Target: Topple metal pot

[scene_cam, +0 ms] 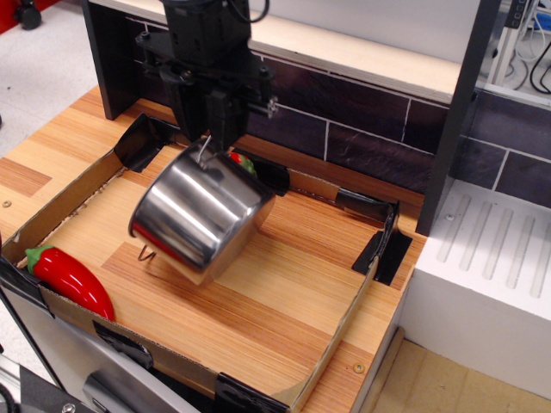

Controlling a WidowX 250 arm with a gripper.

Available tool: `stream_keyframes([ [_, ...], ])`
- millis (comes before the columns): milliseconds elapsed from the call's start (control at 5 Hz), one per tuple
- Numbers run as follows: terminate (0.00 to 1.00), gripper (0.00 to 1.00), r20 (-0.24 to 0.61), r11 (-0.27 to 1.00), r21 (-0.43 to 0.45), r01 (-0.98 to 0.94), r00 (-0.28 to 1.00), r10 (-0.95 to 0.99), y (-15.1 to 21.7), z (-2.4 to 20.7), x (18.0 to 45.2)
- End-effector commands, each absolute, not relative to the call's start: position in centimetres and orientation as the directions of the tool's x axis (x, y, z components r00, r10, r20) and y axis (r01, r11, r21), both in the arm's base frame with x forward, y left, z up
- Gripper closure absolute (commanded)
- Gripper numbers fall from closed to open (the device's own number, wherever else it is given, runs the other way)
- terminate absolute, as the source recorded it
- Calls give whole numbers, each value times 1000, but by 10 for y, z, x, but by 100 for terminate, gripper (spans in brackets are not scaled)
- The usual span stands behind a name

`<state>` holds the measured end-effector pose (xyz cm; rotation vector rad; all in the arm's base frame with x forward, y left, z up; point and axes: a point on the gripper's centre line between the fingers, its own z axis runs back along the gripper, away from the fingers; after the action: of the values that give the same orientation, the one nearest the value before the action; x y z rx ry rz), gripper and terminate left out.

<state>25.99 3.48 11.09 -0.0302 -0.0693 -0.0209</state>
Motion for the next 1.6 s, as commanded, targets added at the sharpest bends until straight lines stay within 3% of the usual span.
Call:
stream_keyframes([
  [0, 0, 100, 69, 1000, -25, -5, 998, 7, 47, 106, 247],
  [400, 0, 100, 70, 999, -21, 33, 997, -32, 46, 106, 233],
  [600, 0, 0, 149, 999, 23, 49, 987, -52, 46, 116, 234],
  [800, 0, 0, 226, 999, 32, -5, 974, -2, 47, 150, 237],
  [1200, 0, 0, 270, 999, 30, -28, 963, 19, 50, 208, 242],
  [1400, 0, 0, 270, 999, 30, -28, 963, 19, 50, 208, 242],
])
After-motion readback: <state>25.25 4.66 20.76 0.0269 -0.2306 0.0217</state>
